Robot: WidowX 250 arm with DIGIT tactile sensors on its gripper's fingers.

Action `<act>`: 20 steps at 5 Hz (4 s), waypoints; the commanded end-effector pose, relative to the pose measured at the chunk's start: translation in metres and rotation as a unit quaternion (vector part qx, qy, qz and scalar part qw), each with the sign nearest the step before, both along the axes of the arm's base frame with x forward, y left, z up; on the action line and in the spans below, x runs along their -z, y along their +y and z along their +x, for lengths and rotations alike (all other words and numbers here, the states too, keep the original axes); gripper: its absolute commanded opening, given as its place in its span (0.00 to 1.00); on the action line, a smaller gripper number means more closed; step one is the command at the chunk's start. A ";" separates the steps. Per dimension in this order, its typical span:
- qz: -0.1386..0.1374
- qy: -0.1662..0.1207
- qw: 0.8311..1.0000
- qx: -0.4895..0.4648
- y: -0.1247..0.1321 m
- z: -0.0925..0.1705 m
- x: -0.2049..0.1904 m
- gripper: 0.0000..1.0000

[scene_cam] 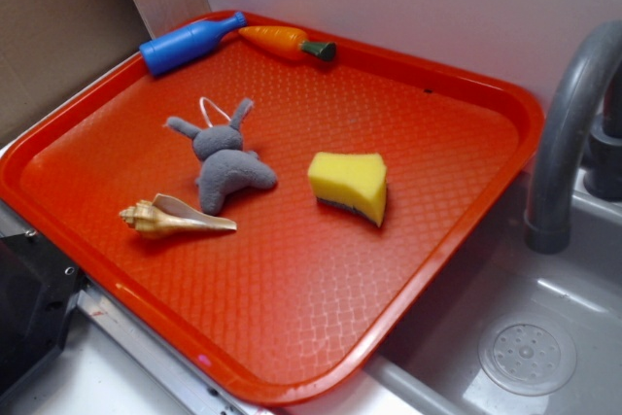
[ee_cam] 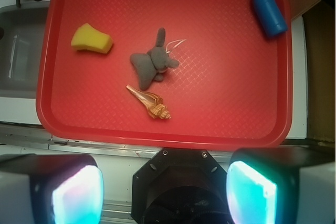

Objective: Grab the green sponge.

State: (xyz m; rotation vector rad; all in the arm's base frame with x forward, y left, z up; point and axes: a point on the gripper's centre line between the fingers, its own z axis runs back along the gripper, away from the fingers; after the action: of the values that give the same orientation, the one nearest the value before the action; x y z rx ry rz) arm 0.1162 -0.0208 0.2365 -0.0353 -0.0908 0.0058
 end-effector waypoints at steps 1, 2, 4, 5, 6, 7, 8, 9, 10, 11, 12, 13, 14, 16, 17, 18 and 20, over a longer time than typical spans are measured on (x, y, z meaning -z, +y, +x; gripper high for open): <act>0.000 0.000 1.000 0.000 0.000 0.000 0.000 1.00; -0.040 -0.052 0.990 0.126 -0.011 0.037 0.024 1.00; -0.035 -0.140 0.917 0.371 -0.043 0.100 0.055 1.00; -0.025 -0.146 0.886 0.440 -0.069 0.118 0.072 1.00; -0.017 -0.130 0.869 0.476 -0.088 0.128 0.095 1.00; -0.016 -0.102 0.868 0.486 -0.101 0.131 0.119 1.00; -0.005 -0.077 0.861 0.503 -0.110 0.135 0.141 1.00; -0.012 -0.056 0.854 0.518 -0.117 0.136 0.164 1.00; 0.003 -0.035 0.851 0.525 -0.122 0.136 0.182 1.00; 0.005 -0.021 0.848 0.530 -0.127 0.135 0.196 1.00; 0.008 -0.017 0.838 0.545 -0.132 0.133 0.201 0.00; 0.018 -0.021 0.844 0.535 -0.132 0.130 0.198 0.00; 0.036 -0.022 0.851 0.523 -0.129 0.130 0.198 0.00; 0.090 -0.035 0.951 0.293 -0.064 0.118 0.117 0.00; 0.092 -0.025 0.981 0.172 -0.035 0.102 0.080 0.00; 0.050 -0.008 0.998 0.047 -0.013 0.076 0.048 0.00; -0.006 0.016 0.994 -0.107 0.002 0.051 0.038 0.00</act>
State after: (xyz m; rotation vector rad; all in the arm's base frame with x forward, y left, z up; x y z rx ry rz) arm 0.1708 0.0007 0.1889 -0.0343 -0.0301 0.1973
